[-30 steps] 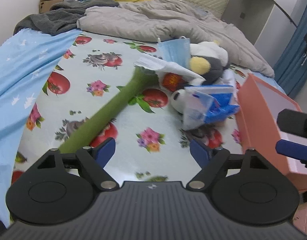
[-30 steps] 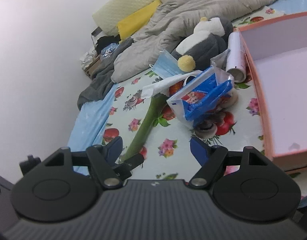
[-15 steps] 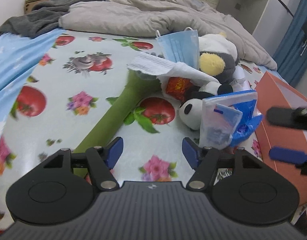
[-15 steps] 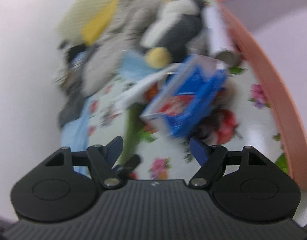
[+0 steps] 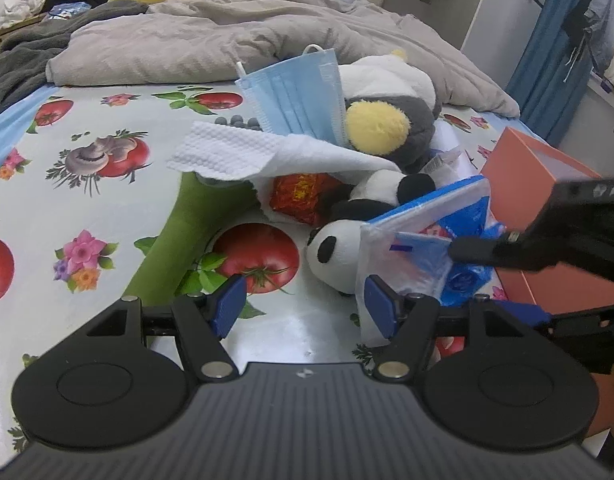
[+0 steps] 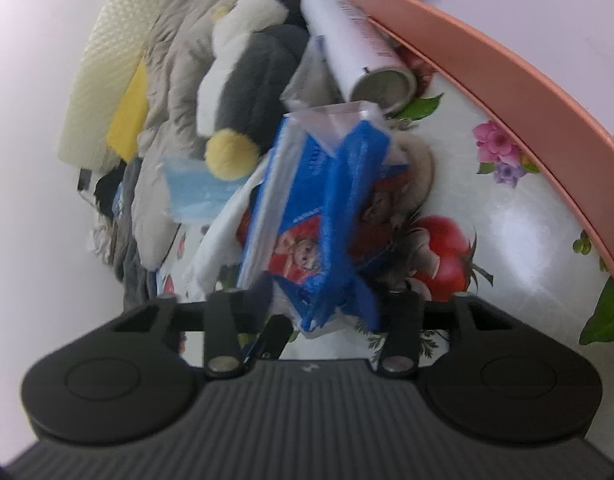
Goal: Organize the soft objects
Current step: 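Grasp the blue wet-wipe pack with the right gripper while the left gripper approaches the panda plush, then grasp the small panda plush with the left gripper and lift it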
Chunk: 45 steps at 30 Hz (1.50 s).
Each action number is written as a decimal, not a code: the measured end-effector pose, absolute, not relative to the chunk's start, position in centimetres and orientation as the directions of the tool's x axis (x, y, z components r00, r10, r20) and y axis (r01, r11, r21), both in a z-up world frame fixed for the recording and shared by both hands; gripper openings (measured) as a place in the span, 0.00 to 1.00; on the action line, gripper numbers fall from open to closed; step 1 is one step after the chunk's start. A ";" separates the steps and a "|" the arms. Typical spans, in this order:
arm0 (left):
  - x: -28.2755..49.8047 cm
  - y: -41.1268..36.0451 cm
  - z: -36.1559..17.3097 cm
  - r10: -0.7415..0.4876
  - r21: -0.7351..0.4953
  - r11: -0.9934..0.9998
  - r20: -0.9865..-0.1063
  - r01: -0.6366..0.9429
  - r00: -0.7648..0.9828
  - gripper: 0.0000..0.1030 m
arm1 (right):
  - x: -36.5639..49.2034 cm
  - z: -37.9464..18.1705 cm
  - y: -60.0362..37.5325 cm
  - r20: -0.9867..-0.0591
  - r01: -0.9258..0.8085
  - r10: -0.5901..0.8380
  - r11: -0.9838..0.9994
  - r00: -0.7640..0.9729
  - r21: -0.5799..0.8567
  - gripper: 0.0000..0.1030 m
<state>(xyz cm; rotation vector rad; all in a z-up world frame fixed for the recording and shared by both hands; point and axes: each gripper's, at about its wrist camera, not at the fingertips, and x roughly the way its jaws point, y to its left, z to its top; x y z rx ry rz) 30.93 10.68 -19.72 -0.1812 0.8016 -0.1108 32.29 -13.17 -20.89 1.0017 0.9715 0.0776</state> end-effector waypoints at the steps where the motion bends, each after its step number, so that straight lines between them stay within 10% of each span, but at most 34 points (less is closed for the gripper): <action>1: 31.0 10.6 -19.7 -0.170 -0.205 0.978 -0.703 0.032 0.691 0.69 | 32.4 -21.0 -13.3 -0.656 0.362 0.465 0.574 0.595 0.735 0.34; 7: 31.1 10.1 -19.3 -0.200 -0.193 0.977 -0.669 0.092 0.716 0.68 | 32.0 -20.0 -13.6 -0.655 0.329 0.437 0.613 0.616 0.719 0.11; 13: 30.2 10.4 -17.5 -0.211 -0.076 0.975 -0.618 0.210 0.757 0.68 | 31.7 -18.6 -13.7 -0.683 0.268 0.353 0.730 0.640 0.629 0.09; 26: 33.9 10.2 -20.0 -0.331 -0.281 0.940 -0.607 0.194 0.722 0.68 | 29.4 -18.1 -14.2 -0.731 0.161 0.283 0.867 0.621 0.472 0.08; 30: 34.8 9.1 -21.0 -0.319 -0.272 0.945 -0.637 0.183 0.702 0.50 | 29.1 -18.2 -14.0 -0.733 0.135 0.293 0.876 0.615 0.464 0.08; 45: 27.5 9.4 -18.7 -0.169 -0.273 0.962 -0.678 -0.032 0.715 0.46 | 25.0 -17.4 -13.6 -0.737 -0.020 0.355 0.907 0.575 0.421 0.08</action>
